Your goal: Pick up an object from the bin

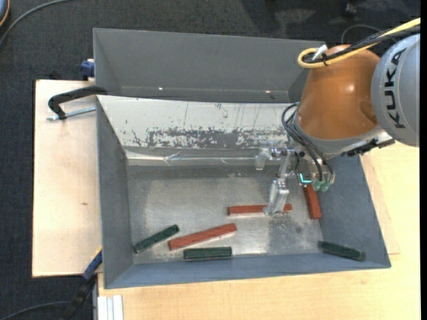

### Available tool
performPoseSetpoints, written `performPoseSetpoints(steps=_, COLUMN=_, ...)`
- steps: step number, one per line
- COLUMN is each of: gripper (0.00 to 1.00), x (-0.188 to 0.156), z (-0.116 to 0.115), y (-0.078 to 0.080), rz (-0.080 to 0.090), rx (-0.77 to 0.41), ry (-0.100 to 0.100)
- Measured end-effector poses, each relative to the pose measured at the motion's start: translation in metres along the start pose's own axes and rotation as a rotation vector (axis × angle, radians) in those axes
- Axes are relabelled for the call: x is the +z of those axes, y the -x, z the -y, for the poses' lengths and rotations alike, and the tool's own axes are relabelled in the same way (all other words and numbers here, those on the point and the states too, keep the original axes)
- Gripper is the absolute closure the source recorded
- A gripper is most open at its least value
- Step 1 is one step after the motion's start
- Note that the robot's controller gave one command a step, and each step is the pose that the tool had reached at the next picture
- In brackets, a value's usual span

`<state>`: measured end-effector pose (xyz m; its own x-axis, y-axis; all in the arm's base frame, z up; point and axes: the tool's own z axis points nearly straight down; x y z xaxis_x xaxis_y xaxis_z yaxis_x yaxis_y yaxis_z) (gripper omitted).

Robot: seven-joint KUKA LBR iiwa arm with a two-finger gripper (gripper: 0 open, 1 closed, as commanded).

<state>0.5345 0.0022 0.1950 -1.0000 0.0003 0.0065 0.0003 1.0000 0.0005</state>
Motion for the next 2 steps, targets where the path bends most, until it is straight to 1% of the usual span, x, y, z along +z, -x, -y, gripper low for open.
performPoseSetpoints(steps=1, gripper=0.00, x=0.129, z=0.014, y=0.003, rz=0.001, rx=-0.053, ry=0.000)
performPoseSetpoints(steps=2, gripper=0.00, x=0.093, z=0.041, y=0.026, rz=0.015, rx=0.080, ry=0.000)
